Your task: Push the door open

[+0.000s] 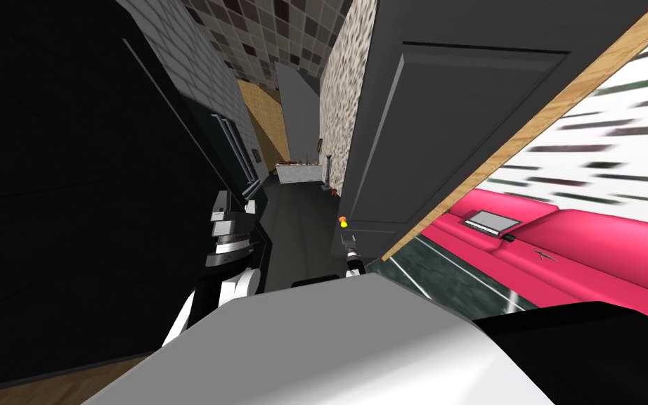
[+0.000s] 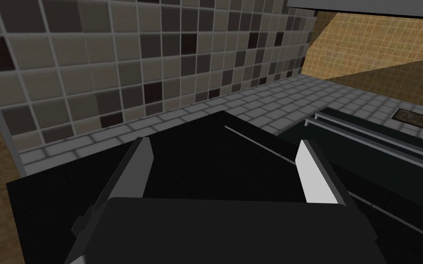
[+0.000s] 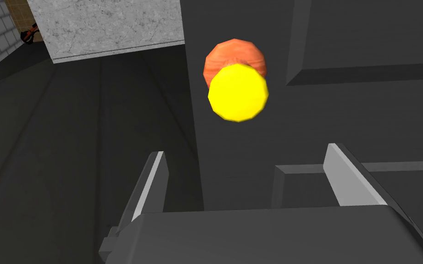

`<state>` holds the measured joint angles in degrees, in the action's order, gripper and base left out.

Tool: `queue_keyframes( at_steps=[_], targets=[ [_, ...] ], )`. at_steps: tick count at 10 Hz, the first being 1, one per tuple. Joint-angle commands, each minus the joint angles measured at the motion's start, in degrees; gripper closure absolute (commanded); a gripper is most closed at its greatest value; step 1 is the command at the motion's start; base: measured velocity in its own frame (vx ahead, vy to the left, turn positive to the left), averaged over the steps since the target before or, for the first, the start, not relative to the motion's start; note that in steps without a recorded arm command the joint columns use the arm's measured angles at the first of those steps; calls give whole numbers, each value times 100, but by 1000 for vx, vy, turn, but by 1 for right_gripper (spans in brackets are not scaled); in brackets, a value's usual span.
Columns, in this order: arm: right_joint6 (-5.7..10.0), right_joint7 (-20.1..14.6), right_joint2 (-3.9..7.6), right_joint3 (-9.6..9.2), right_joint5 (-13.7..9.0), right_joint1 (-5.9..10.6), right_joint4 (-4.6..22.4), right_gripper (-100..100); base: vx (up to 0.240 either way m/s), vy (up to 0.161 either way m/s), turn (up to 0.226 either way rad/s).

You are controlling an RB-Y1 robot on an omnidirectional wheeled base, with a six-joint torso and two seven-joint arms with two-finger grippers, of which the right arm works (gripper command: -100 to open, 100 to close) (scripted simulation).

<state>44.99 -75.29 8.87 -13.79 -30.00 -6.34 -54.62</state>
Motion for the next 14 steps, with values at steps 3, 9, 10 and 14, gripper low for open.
queue_keyframes(
  at_steps=[3,9,10,14],
  targets=[
    [33,9,-20,47,-14,49,78,-100,218,-44,29],
    [53,14,-34,76,-22,80,128,100,103,-31,20],
    [53,14,-34,76,-22,80,128,100,-23,8,-9],
    [33,42,-48,127,-46,82,164,100,26,5,-6]
  ],
)
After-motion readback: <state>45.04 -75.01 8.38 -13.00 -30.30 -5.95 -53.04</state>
